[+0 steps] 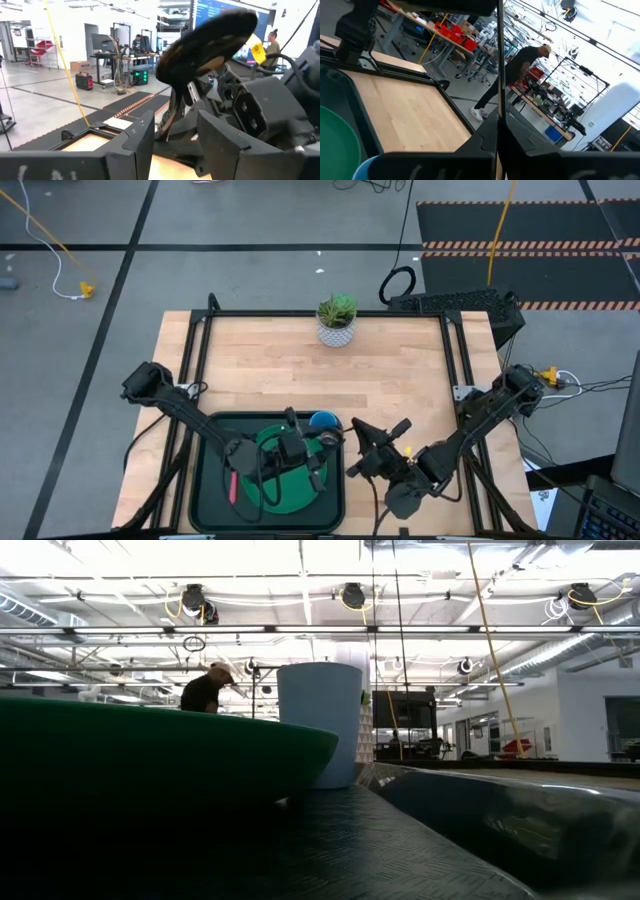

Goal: Pick and place plate/cup/fork/spoon on tray
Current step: Put the black spoon on the black tray to the left of the red fork

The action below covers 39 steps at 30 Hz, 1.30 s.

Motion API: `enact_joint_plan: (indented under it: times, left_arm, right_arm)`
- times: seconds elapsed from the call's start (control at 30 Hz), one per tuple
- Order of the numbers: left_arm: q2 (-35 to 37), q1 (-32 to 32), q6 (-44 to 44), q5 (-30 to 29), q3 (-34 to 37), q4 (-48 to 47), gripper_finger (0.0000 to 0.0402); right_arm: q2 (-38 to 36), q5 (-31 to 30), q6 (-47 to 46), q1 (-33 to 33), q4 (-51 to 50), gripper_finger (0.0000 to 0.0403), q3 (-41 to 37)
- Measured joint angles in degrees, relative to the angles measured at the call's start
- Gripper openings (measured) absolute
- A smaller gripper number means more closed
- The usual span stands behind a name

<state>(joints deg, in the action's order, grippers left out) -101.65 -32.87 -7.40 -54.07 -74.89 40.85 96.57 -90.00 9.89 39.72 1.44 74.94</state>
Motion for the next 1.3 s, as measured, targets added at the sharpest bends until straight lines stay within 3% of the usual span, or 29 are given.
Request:
enact_joint_plan:
  times: [0.33,0.73,1.3]
  left_arm:
    - [-0.01,0.47,1.36,0.01,0.00,3.11,0.0147]
    - [-0.01,3.28,10.68,-0.95,0.00,-3.01,0.0095]
    - [0.03,2.50,11.98,-1.57,0.00,-6.59,0.0093]
  right_arm:
    - [0.00,0.01,2.77,-0.92,0.48,0.0000,-1.62]
    - [0.00,0.00,4.37,-3.32,0.88,0.0000,-3.98]
    - [0.00,0.09,5.97,-4.37,1.21,0.0000,-3.98]
